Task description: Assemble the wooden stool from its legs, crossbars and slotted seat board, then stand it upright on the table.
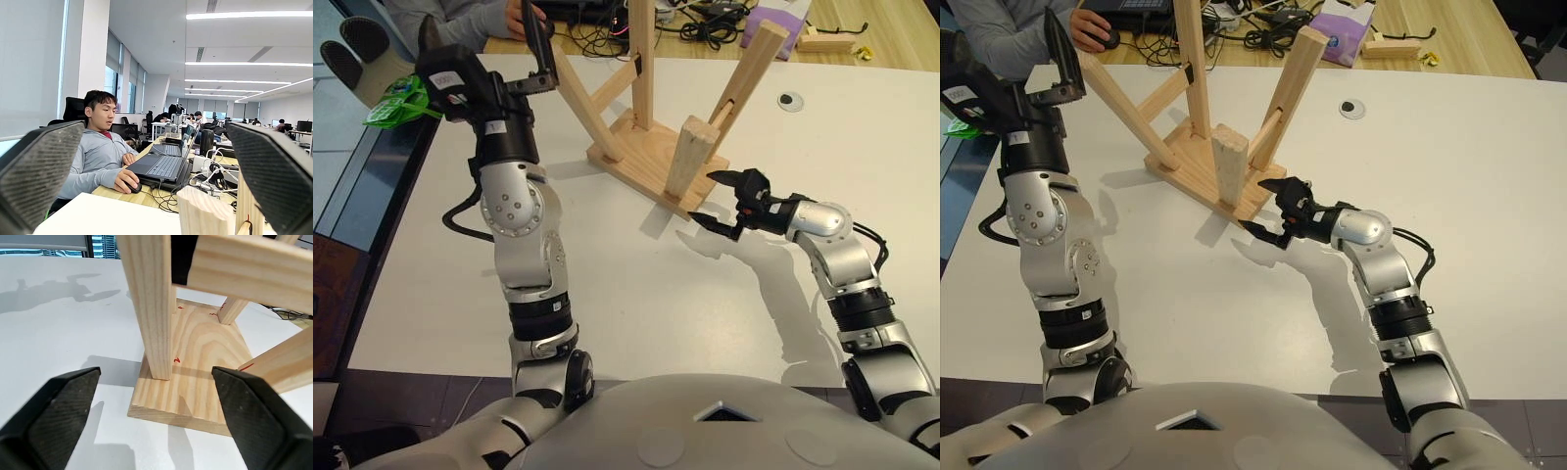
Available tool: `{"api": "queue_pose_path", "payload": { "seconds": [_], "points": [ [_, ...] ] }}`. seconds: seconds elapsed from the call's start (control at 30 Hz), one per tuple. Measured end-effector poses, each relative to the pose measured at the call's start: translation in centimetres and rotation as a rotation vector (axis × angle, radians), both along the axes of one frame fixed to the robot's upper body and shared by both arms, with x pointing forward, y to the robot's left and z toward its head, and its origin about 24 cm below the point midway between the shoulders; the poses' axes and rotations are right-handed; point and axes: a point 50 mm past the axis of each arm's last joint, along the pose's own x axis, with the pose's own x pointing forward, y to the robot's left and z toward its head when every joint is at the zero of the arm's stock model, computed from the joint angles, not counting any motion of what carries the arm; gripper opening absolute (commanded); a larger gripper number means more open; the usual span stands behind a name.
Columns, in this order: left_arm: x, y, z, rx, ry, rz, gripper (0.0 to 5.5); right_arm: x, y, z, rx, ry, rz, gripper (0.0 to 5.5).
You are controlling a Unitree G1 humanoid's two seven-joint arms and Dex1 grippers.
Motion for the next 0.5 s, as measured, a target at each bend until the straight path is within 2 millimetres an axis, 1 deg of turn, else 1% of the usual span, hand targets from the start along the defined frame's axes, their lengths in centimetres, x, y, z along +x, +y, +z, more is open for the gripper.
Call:
{"api": "queue_pose_path", "payload": {
  "seconds": [0.03, 0.1, 0.2, 0.27, 0.3, 0.33, 0.4, 0.5],
  "points": [
    [0.1, 0.0, -0.1, 0.0, 0.005, -0.002, 5.4, 0.3, 0.4, -0.1, 0.006, 0.001, -0.007, 4.19],
    [0.1, 0.0, 0.0, 0.0, 0.002, -0.003, 5.4, 0.9, 1.3, -0.3, 0.019, -0.016, -0.028, 3.92],
    [0.1, 0.1, 0.0, -0.008, -0.001, -0.002, 5.4, 1.3, 2.4, -0.7, 0.044, -0.011, -0.036, 3.39],
    [0.2, 0.2, 0.1, -0.01, -0.002, 0.001, 5.4, 1.5, 3.0, -0.8, 0.066, -0.011, -0.029, 2.94],
    [0.2, 0.2, 0.0, -0.011, -0.002, 0.001, 5.4, 1.6, 3.1, -0.9, 0.072, -0.011, -0.027, 2.83],
    [0.2, 0.2, 0.0, -0.012, -0.002, 0.002, 5.4, 1.6, 3.2, -0.8, 0.075, -0.019, -0.024, 2.58],
    [0.2, 0.4, -0.1, -0.022, 0.002, 0.02, 5.4, 2.1, 3.1, -0.3, 0.086, -0.064, -0.022, 2.22],
    [0.3, 0.7, -0.4, -0.042, 0.016, 0.037, 5.4, 2.3, 2.5, -0.7, 0.064, -0.081, -0.026, 1.62]
  ]
}}
